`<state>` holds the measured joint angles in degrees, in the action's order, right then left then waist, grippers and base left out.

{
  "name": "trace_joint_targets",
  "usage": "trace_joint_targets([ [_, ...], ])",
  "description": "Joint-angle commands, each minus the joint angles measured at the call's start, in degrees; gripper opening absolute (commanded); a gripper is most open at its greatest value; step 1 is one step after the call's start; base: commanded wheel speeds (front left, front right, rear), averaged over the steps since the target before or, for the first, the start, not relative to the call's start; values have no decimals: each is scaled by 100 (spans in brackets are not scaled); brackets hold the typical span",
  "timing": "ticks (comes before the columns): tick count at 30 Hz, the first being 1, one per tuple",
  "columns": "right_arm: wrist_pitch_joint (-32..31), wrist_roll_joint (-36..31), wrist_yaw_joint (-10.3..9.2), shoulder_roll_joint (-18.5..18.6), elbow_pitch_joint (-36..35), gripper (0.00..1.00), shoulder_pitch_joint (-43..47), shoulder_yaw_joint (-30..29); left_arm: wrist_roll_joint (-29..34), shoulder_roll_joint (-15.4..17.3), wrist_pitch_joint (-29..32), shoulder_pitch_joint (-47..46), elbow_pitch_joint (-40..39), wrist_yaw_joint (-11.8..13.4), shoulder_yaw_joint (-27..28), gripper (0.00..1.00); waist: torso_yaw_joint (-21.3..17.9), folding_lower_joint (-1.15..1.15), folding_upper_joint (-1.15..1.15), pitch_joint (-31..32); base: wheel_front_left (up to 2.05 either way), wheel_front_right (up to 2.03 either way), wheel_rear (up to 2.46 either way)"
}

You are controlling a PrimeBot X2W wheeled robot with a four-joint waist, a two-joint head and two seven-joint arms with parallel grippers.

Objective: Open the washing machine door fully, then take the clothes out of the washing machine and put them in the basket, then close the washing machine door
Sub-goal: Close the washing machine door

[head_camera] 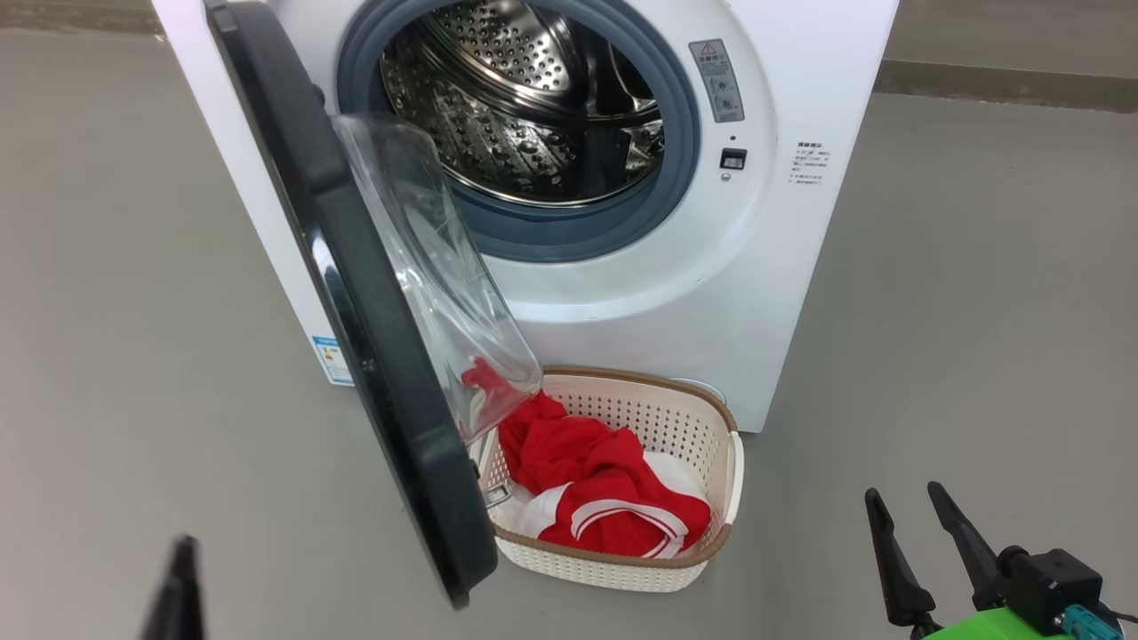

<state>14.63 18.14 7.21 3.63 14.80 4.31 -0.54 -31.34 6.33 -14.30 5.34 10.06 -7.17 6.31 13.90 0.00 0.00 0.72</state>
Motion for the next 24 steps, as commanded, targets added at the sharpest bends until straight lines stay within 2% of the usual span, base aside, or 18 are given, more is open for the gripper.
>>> trace_joint_targets([
  [1,37,37,28,69,-119,100,-122,115,-607,134,-70,-341,-178,-32,323,0,2,0,0,3,0,0,0],
  [5,37,40,28,62,-115,100,-123,120,-2253,390,-70,-553,-220,-32,610,0,-5,0,0,-1,0,0,0],
  [9,37,45,28,59,-117,100,-113,123,-4348,738,157,-723,-243,-32,656,0,-22,0,0,-1,0,0,0],
  [10,37,45,28,59,-117,100,-113,123,-4348,738,157,-723,-243,-32,656,0,-22,0,0,-1,0,0,0],
  [12,37,49,28,58,-119,100,-99,118,-5439,855,787,-773,-304,-32,712,0,-26,0,0,-2,0,0,0],
  [15,37,48,28,56,-120,100,-82,127,-6474,1055,1943,-747,-320,-32,755,0,-37,0,0,-6,0,0,0],
  [18,37,51,28,52,-116,100,-82,144,-6862,1224,2836,-733,-355,-32,797,0,-53,0,0,-23,0,0,0],
  [20,37,55,28,52,-111,100,-86,155,-7058,1223,3385,-741,-432,-32,794,0,-62,0,0,-31,0,0,0],
  [24,37,51,28,62,-115,100,-86,176,-7110,1210,4338,-708,-619,-32,719,0,-90,0,0,-63,0,0,0],
])
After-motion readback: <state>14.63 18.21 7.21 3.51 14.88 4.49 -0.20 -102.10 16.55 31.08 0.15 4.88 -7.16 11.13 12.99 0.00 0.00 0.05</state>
